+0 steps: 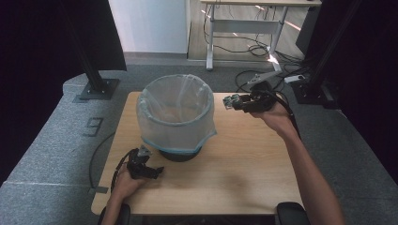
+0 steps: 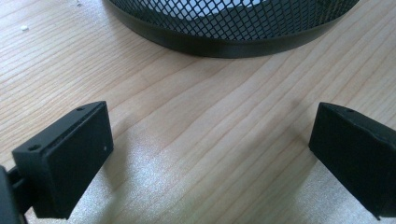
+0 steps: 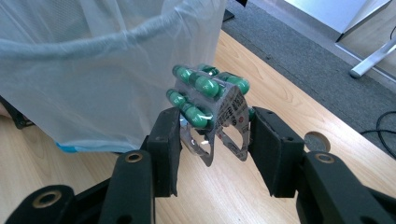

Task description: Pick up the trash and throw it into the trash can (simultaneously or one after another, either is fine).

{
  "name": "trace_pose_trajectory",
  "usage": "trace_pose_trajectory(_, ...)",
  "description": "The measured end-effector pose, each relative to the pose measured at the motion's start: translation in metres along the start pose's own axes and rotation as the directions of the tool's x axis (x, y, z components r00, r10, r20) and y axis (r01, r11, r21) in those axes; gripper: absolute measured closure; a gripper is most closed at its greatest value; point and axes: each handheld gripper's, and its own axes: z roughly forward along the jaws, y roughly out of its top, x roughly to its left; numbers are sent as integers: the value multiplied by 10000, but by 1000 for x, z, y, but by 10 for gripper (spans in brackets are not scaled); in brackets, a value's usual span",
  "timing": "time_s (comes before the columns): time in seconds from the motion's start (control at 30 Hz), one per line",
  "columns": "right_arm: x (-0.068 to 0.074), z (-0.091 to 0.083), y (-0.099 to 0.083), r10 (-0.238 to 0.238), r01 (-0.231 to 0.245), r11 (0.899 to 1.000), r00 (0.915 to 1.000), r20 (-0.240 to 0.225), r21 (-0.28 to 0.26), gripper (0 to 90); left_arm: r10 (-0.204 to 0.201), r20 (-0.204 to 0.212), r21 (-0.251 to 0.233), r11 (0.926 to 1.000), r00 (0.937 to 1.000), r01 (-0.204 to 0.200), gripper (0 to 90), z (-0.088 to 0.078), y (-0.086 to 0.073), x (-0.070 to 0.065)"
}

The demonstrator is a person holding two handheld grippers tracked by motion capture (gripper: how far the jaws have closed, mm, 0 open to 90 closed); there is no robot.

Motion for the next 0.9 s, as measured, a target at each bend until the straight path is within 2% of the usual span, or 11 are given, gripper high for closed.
trace_pose_trajectory(0.9,16,-8,49,-291,272,9987,9985,-465,-420,539,1,-4,-4,10000,10000,-1,0,0,0,0)
